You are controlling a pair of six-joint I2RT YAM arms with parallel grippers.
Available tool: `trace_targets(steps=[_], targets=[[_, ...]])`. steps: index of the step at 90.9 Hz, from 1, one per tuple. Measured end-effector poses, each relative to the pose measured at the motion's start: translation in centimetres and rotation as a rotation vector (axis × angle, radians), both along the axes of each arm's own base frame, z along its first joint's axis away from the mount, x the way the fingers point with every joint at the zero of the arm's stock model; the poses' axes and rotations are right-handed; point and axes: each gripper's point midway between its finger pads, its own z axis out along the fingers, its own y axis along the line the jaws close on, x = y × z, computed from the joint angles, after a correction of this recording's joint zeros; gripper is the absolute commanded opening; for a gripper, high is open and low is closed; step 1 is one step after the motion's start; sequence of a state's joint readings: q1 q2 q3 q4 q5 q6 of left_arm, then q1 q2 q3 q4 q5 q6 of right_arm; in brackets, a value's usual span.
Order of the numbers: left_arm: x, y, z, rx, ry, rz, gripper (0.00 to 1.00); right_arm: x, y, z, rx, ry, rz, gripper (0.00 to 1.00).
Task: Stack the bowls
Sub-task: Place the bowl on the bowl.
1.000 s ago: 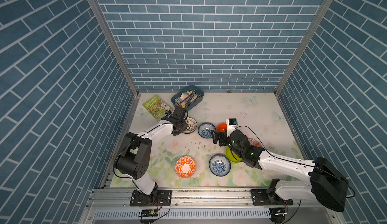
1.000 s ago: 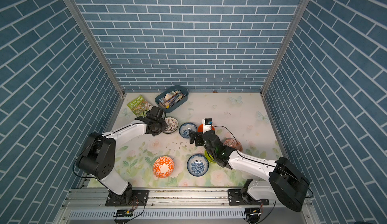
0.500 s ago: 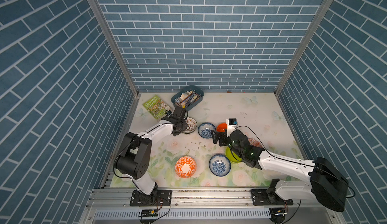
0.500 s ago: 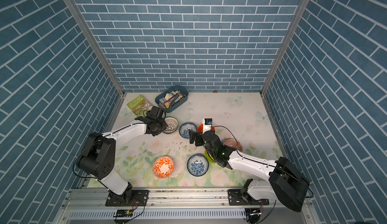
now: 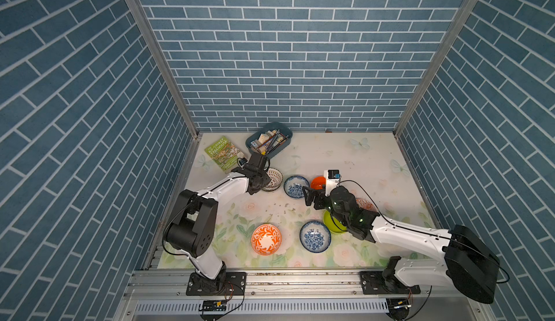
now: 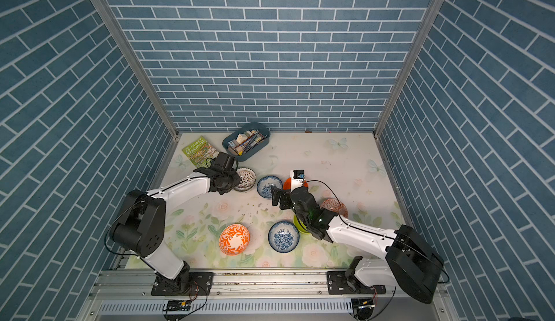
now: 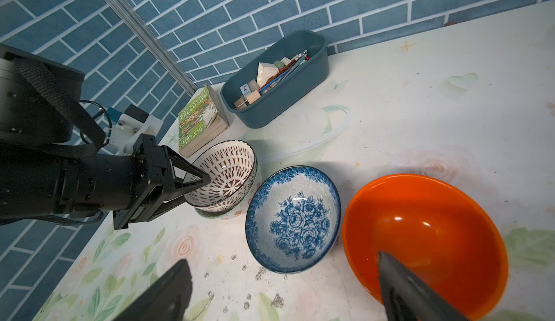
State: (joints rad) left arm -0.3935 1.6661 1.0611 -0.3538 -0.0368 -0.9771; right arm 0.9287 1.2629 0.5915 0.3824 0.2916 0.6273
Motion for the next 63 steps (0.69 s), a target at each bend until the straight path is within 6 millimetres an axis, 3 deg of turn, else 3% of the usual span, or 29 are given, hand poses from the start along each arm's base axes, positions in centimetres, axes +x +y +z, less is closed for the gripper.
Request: trace_targets(steps=[63], targets=[[-0.56,0.44,0.82,0.015,-0.001,0.006,0.34,0.00,0.00,0.00,0.000,0.000,0.000,0.98]])
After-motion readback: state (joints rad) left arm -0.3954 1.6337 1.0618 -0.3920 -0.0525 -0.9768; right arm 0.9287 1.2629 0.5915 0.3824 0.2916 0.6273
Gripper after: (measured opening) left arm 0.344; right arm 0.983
